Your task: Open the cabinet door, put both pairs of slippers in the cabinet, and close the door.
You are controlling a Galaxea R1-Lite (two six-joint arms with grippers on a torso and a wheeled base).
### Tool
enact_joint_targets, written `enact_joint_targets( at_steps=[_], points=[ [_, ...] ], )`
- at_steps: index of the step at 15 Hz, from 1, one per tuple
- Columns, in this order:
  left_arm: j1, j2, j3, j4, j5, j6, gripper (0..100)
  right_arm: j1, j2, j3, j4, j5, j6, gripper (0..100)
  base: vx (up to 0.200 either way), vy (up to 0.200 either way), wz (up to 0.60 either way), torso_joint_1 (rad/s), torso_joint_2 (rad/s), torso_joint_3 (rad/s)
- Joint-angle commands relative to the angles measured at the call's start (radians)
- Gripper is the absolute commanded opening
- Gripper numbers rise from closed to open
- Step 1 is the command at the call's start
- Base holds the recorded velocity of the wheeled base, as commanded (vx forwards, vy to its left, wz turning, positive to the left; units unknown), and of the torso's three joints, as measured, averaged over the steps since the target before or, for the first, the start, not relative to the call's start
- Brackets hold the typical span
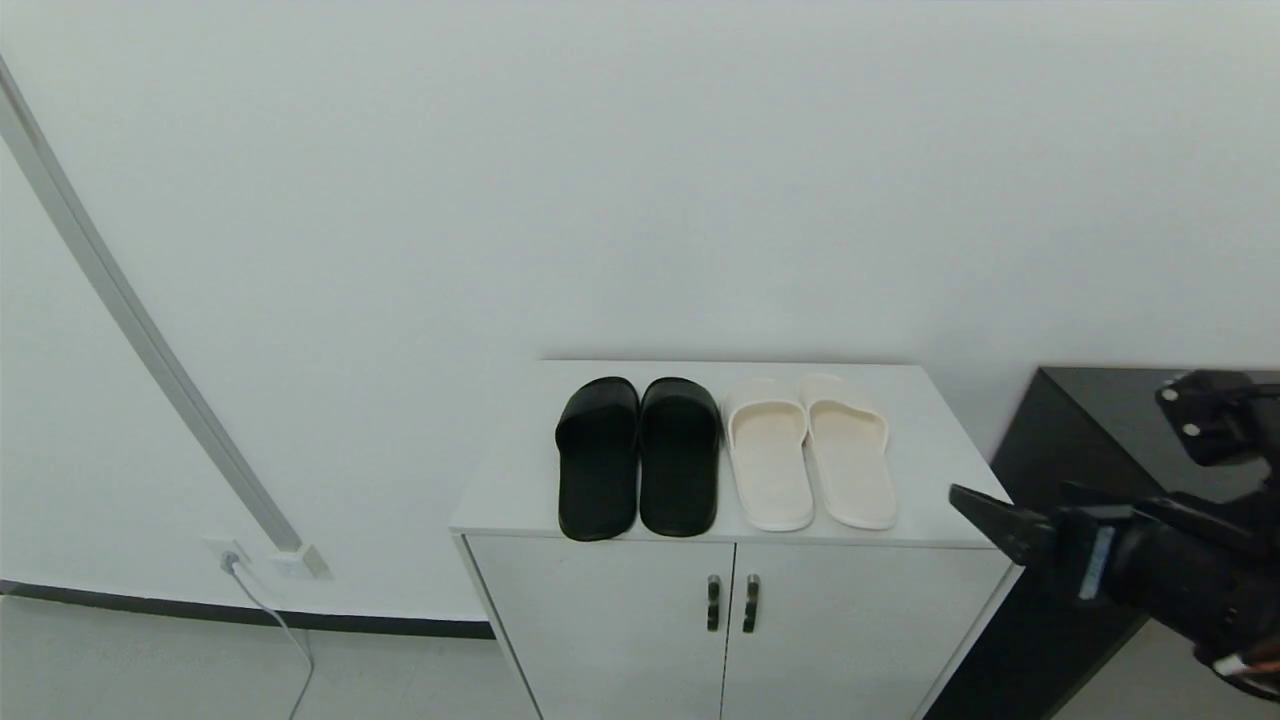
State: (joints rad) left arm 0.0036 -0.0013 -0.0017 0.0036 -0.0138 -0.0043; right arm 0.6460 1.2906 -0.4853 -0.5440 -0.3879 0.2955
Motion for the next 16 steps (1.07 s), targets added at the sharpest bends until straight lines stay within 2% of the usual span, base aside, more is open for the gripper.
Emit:
enact_joint_targets(
  at_steps=[1, 3, 6, 9, 16],
  points=[
    [-0.001, 0.001, 0.000, -0.001, 0.000, 0.000, 0, 0.073, 0.334, -0.153, -0.099, -0.118, 0.034, 100, 0.000, 0.000, 0.00, 0.000, 0.00, 0.000],
    [-0.001, 0.001, 0.000, -0.001, 0.000, 0.000, 0, 0.087, 0.463, -0.219, -0.151, -0.157, 0.034, 100, 0.000, 0.000, 0.00, 0.000, 0.00, 0.000],
    [-0.001, 0.001, 0.000, -0.001, 0.000, 0.001, 0, 0.086, 0.582, -0.259, -0.235, -0.158, 0.027, 100, 0.000, 0.000, 0.00, 0.000, 0.00, 0.000],
    [-0.001, 0.001, 0.000, -0.001, 0.002, 0.000, 0, 0.046, 0.710, -0.318, -0.355, -0.138, -0.050, 100, 0.000, 0.000, 0.00, 0.000, 0.00, 0.000],
    [-0.001, 0.001, 0.000, -0.001, 0.000, 0.000, 0, -0.039, 0.920, -0.575, -0.373, -0.128, -0.134, 100, 0.000, 0.000, 0.00, 0.000, 0.00, 0.000]
  ],
)
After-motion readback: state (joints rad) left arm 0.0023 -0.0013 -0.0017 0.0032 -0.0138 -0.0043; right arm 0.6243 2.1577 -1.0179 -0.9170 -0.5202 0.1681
